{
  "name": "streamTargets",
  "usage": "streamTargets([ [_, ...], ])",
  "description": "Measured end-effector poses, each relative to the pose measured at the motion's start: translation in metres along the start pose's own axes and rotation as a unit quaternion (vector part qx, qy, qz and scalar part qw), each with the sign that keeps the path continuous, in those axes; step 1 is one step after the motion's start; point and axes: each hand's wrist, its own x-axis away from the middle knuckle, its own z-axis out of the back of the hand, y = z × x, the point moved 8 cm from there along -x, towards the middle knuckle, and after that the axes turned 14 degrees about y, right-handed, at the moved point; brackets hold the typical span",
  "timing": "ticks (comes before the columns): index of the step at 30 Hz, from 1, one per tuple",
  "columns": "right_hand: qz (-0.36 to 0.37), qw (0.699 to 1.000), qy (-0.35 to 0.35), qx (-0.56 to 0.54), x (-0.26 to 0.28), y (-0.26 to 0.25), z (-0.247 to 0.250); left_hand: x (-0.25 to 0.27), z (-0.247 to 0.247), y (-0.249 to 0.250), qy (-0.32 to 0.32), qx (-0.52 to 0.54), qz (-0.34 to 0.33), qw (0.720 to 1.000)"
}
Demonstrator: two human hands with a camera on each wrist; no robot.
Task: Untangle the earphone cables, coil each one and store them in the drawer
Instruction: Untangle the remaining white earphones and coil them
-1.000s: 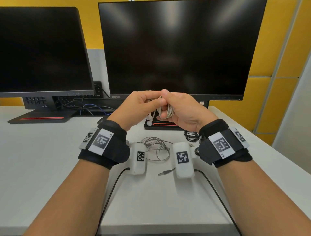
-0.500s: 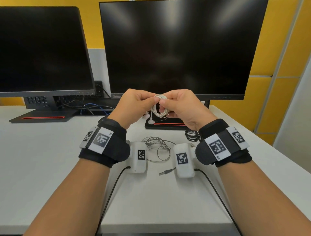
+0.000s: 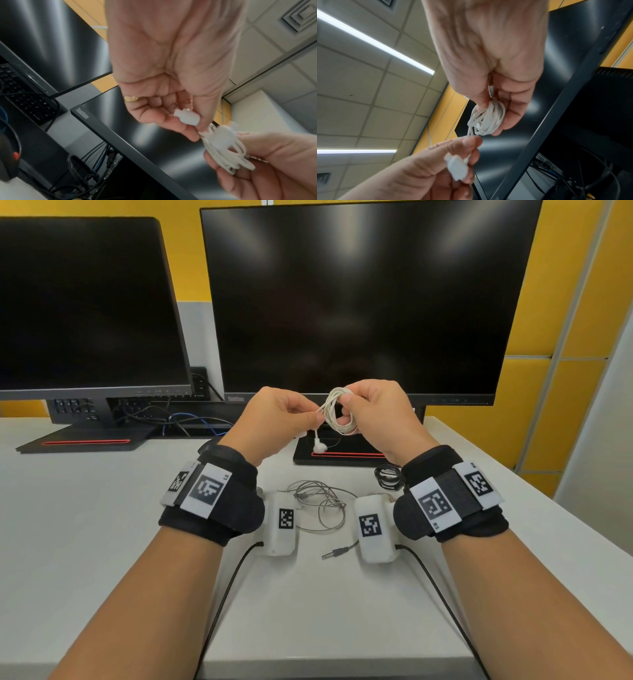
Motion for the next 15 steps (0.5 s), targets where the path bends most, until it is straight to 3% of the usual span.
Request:
streamTargets([
  [5,0.0,1.0,0.016,-0.014,-0.002,0.0,0.002,-0.001,-0.001,-0.005,-0.005,-0.081,-0.01,0.997],
  [10,-0.033,0.995,-0.06,-0.076,0.008,-0.003,-0.011,-0.004,0.004,-0.009,0.014,-0.076,-0.002,0.997],
  [15,-0.062,0.985,-0.081,-0.14,0.011,-0.006,-0.013,0.001,-0.006,0.0,-0.028,-0.076,-0.033,0.996],
])
